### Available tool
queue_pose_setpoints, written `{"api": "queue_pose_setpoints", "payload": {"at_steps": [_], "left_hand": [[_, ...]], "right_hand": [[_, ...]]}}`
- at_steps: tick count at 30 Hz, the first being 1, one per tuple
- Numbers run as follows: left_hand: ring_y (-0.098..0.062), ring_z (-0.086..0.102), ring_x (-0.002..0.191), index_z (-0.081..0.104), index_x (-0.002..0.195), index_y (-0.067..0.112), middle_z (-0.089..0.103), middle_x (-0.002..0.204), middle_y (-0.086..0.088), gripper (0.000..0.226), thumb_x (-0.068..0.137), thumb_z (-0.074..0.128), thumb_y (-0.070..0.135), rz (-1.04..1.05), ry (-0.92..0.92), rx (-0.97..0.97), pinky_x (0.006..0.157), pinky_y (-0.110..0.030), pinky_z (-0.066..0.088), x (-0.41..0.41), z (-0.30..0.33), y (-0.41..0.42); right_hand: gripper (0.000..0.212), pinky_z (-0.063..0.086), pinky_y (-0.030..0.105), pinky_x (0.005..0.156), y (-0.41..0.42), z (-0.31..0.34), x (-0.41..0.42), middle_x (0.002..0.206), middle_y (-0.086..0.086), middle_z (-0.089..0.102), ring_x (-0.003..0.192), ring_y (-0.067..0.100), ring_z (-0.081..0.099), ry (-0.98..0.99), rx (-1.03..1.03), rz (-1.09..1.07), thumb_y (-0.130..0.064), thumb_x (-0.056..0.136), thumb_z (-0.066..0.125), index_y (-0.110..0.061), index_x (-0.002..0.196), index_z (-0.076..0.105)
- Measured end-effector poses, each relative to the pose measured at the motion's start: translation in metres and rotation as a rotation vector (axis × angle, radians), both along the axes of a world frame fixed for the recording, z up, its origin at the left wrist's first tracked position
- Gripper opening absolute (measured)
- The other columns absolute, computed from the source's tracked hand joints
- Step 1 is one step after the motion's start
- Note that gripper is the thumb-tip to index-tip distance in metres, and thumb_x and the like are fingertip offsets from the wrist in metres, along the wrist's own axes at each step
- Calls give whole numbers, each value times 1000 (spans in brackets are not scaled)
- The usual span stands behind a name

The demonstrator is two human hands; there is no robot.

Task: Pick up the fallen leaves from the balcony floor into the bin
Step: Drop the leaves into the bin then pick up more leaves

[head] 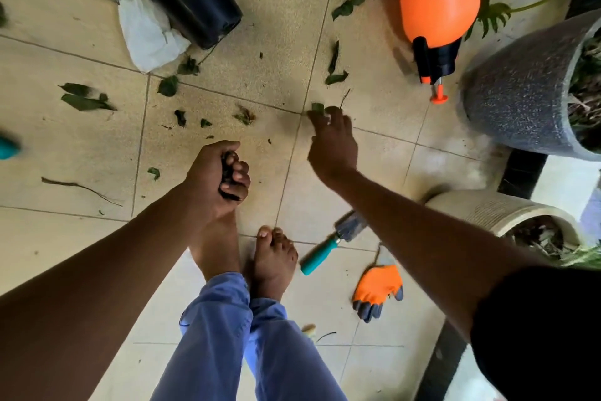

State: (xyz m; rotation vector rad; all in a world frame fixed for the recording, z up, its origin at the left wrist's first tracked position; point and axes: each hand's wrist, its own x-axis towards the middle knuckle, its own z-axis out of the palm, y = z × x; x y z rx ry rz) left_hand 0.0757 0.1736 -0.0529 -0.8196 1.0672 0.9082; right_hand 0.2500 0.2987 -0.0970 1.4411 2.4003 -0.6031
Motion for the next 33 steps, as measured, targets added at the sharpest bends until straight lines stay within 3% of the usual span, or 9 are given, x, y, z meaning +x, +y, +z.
{"api": "queue_pose_setpoints", "payload": {"at_steps": [6,9,14,18,21,23,26,29,33], "left_hand": [[-6,36,37,44,49,22,38,50,6,53,99,53,35,-82,-12,-12,29,-12,20,-15,-23,-10],[-6,35,38,42,50,22,38,51,6,51,99,54,34,-104,1,-41,29,-12,19,-21,-29,-15],[-7,35,39,41,51,22,37,52,5,50,99,53,32,-124,11,-48,29,-11,18,-22,-27,-13],[-6,34,40,42,50,22,37,53,5,51,98,54,33,-163,28,-29,30,-11,16,-26,-25,-3],[-7,33,40,41,50,22,37,54,5,50,98,54,32,-220,40,-16,30,-11,16,-27,-27,3],[-7,33,40,41,49,23,36,54,5,51,97,54,32,-224,33,-9,30,-11,16,-28,-29,5],[-7,33,41,42,48,23,36,54,6,52,97,54,33,-216,26,0,30,-12,16,-29,-31,2],[-6,33,41,42,49,23,36,53,5,51,98,54,33,-208,33,-13,31,-12,16,-28,-33,-7],[-7,33,41,42,50,22,36,54,5,51,98,55,33,-181,34,-40,31,-11,15,-26,-32,-17]], "right_hand": [[77,59,42,77,29,-48,12,138,19,41,115,38,47,-49,32,202,18,70,60,-14,139,47],[60,59,41,70,21,-58,16,124,19,51,106,37,51,26,76,196,20,75,60,-6,129,59],[25,58,40,78,45,-55,9,107,14,63,92,32,64,142,83,36,10,85,61,-3,101,75],[18,54,20,80,81,-41,-2,131,9,55,101,22,68,184,131,-145,6,88,63,-7,91,76],[21,57,31,88,108,-42,-3,157,9,39,111,30,67,121,142,23,5,86,66,-5,100,77],[33,59,37,90,119,-47,-5,162,7,34,116,34,64,71,106,170,6,86,65,-2,117,72],[57,55,42,97,126,-56,-10,148,16,51,116,37,62,-5,37,217,2,93,55,-7,148,47],[39,51,42,103,127,-58,-16,134,20,62,122,39,59,-23,89,265,0,93,50,-3,130,62],[28,51,38,84,120,-53,-23,114,19,61,105,37,59,-3,140,139,9,89,54,-4,103,73]]}}
